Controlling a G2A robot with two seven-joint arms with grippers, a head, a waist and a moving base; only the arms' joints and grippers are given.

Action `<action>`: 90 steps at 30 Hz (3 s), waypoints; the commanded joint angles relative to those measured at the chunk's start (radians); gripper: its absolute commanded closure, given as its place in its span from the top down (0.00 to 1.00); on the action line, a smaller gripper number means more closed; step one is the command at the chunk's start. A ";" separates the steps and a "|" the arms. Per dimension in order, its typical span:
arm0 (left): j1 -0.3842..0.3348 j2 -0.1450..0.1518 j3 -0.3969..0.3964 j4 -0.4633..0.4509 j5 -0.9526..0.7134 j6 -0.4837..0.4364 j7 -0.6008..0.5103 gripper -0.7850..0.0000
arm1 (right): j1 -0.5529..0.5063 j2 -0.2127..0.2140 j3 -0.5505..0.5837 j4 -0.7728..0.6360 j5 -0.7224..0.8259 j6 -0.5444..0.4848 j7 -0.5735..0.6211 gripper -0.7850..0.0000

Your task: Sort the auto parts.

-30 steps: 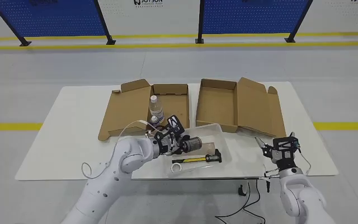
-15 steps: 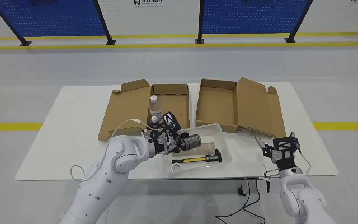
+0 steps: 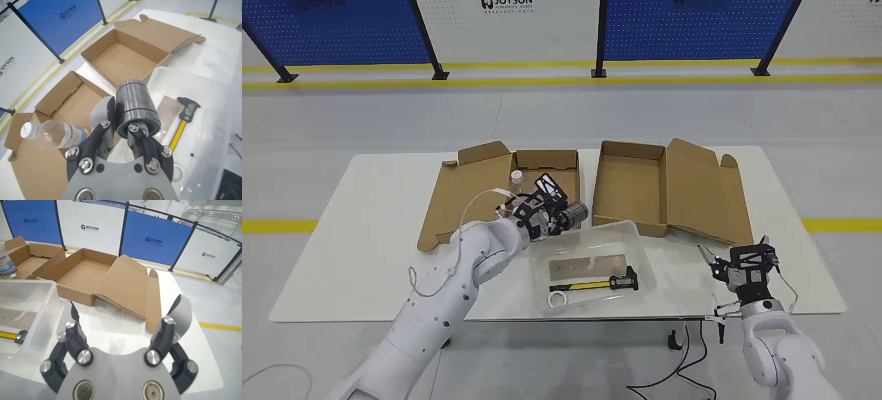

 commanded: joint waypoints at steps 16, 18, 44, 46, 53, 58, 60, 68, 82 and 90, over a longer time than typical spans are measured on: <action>-0.229 -0.102 0.172 0.387 0.020 0.125 -0.055 0.00 | 0.000 0.000 0.000 0.000 0.000 0.000 0.000 1.00; -0.239 -0.111 0.185 0.419 0.020 0.121 -0.062 0.00 | 0.000 0.000 0.000 0.000 0.000 0.000 0.000 1.00; -0.303 -0.184 0.239 0.595 0.056 0.116 -0.050 0.18 | 0.000 0.000 0.000 0.000 0.000 0.000 0.000 1.00; -0.306 -0.188 0.237 0.600 0.057 0.121 -0.045 0.18 | 0.000 0.000 0.000 0.000 0.000 0.000 0.000 1.00; -0.309 -0.193 0.221 0.596 0.057 0.121 -0.005 0.31 | 0.000 0.000 0.000 0.000 0.000 0.000 0.000 1.00; -0.296 -0.187 0.198 0.553 0.066 0.114 0.042 0.91 | 0.000 0.000 0.000 0.000 0.000 0.000 0.000 1.00; -0.281 -0.180 0.179 0.519 0.063 0.109 0.060 1.00 | 0.000 0.000 0.000 0.000 0.000 0.000 0.000 1.00; -0.143 -0.119 0.027 0.259 0.085 0.127 0.123 1.00 | 0.000 0.000 0.000 0.000 0.000 0.000 0.000 1.00; 0.256 -0.026 -0.300 -0.257 0.146 0.172 0.114 1.00 | 0.000 0.000 0.000 0.000 0.000 0.000 0.000 1.00; 0.453 -0.012 -0.410 -0.415 0.171 0.296 0.187 1.00 | 0.000 0.000 0.000 0.000 0.000 0.000 0.000 1.00</action>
